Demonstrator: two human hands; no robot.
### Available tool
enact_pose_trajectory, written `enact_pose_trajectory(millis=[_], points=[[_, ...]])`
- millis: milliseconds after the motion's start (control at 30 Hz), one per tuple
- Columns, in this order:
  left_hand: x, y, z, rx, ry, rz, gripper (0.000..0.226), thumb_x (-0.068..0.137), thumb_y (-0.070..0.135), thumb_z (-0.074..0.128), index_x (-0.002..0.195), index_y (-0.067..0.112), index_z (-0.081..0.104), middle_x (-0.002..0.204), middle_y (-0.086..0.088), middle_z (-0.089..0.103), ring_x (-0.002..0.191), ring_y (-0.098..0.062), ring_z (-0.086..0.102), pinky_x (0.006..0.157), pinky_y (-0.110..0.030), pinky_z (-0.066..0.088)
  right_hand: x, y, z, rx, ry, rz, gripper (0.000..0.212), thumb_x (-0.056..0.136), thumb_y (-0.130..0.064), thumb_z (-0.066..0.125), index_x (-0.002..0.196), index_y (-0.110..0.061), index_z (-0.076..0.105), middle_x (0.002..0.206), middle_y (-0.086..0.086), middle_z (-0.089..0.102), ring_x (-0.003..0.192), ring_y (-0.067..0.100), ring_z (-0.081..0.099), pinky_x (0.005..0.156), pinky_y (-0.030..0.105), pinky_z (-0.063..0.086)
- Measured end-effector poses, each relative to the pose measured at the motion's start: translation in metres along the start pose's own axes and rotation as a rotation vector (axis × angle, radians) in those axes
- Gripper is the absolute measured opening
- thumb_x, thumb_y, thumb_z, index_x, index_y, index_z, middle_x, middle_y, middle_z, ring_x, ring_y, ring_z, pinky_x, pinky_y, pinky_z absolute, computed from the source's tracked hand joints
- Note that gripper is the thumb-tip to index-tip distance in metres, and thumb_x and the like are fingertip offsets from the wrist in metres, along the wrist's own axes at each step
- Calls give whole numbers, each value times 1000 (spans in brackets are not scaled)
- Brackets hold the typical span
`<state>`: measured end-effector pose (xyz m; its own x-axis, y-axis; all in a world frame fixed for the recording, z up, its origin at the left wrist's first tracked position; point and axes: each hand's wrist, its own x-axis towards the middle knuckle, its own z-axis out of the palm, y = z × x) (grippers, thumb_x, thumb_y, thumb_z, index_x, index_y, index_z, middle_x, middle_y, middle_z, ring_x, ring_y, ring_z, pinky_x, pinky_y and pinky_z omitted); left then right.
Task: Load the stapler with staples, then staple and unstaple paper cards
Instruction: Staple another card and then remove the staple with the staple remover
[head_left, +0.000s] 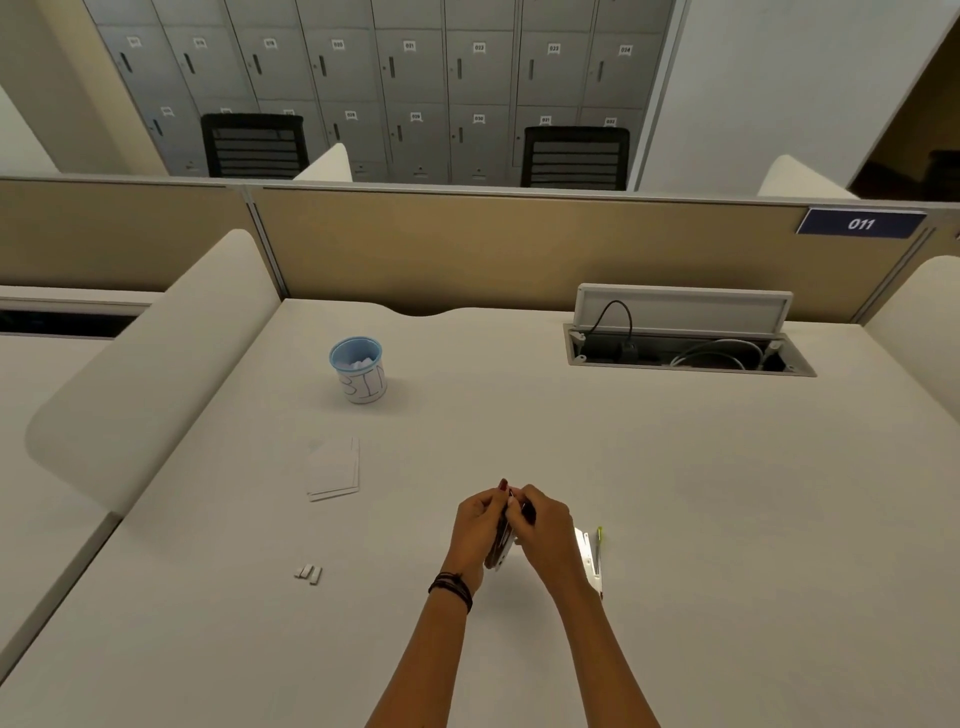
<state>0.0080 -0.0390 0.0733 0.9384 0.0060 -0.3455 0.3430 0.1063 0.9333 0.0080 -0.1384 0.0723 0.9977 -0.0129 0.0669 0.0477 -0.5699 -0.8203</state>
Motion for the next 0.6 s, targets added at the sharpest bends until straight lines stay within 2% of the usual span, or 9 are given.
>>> enact_pose_trajectory(millis=[67,133,233,333,400,467,600], points=[[-1,0,0,-11,17,2,33,96,30,48,92,9,73,79,-4,71,72,-11,66,60,-15,50,-1,1,0,34,10,12,19,92,-14,54,82,1,60,58,-9,49,50,5,46,50,10,40],[-3,0,1,-40,34,13,31,96,28,48,88,12,73,80,-4,72,74,-12,67,62,-15,51,-2,1,1,53,19,20,20,91,-14,55,80,3,60,59,-3,52,50,6,45,50,12,40],[-4,2,4,-64,54,3,32,97,27,47,80,14,72,73,-2,71,67,-12,65,55,-15,50,-4,1,2,119,18,40,22,90,-13,55,76,3,58,60,5,54,52,11,43,51,17,36],[2,3,-19,-287,238,-59,33,97,27,48,74,7,60,66,-7,68,58,-18,70,56,-25,54,-7,11,-9,293,87,147,22,89,-7,55,68,-3,56,52,3,54,45,12,45,46,22,37],[11,3,-44,-357,315,2,32,97,22,47,73,3,55,69,-12,64,64,-21,72,59,-26,58,-13,22,-17,367,82,181,26,92,-9,54,68,-1,58,49,2,56,44,16,50,44,26,41],[14,7,-54,-327,293,74,34,97,26,46,77,1,58,73,-13,68,76,-22,73,67,-28,58,-18,25,-18,405,16,186,25,92,-14,55,72,0,61,49,0,59,43,18,54,47,28,46],[14,11,-45,-348,262,137,31,98,33,42,107,8,58,97,-10,72,93,-21,70,77,-32,57,-16,16,-11,493,-6,245,23,89,-19,61,81,1,65,56,10,63,46,20,60,52,26,52]])
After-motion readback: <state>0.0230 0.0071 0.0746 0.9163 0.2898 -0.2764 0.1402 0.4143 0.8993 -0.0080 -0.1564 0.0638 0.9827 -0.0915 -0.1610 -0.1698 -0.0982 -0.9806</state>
